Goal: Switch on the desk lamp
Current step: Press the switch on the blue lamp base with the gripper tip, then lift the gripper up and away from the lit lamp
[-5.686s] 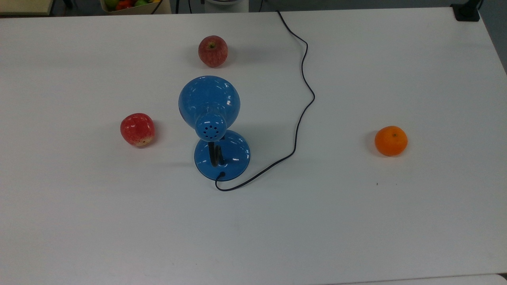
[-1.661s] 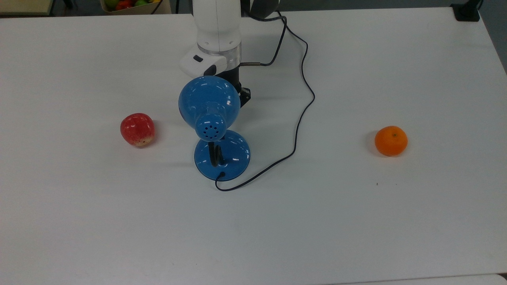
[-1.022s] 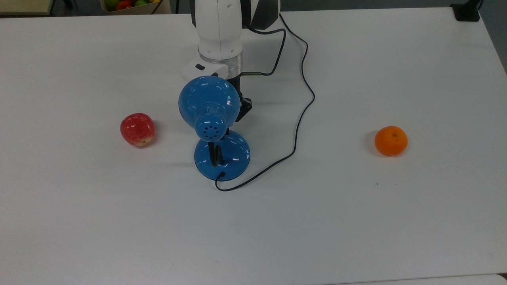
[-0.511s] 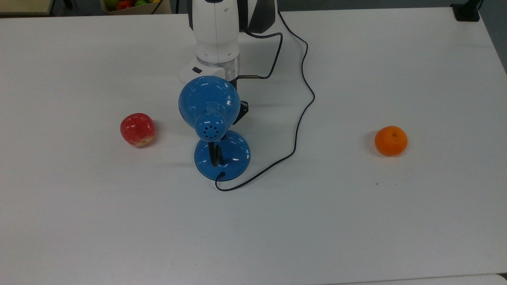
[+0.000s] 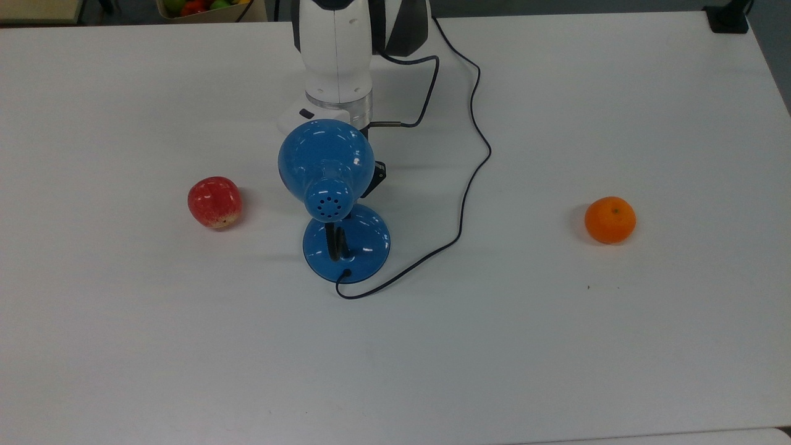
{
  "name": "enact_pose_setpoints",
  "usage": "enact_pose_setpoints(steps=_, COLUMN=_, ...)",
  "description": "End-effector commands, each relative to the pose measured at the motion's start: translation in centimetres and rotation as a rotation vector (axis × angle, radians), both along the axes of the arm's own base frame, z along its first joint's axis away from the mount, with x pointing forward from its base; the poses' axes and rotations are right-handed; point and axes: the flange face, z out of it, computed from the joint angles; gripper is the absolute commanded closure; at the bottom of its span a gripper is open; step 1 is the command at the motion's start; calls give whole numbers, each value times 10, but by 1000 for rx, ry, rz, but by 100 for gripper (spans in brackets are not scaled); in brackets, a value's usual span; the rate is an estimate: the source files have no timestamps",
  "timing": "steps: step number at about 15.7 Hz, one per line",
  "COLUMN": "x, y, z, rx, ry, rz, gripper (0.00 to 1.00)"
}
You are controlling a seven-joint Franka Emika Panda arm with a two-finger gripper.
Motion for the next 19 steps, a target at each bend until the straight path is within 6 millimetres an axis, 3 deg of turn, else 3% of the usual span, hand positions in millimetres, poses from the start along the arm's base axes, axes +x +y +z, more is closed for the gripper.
enact_pose_setpoints(steps=1, x=6, y=-1, z=-8, rx=-18, ry=-28, rz=4, gripper=100)
enact_pose_setpoints(steps=12, x=7, y=-2, z=-12, rx=-42, ry=-42, rz=31, gripper=100)
enact_pose_setpoints(steps=19, x=-1, y=-4, z=17, rx=-57, ry=8, rz=18, gripper=100)
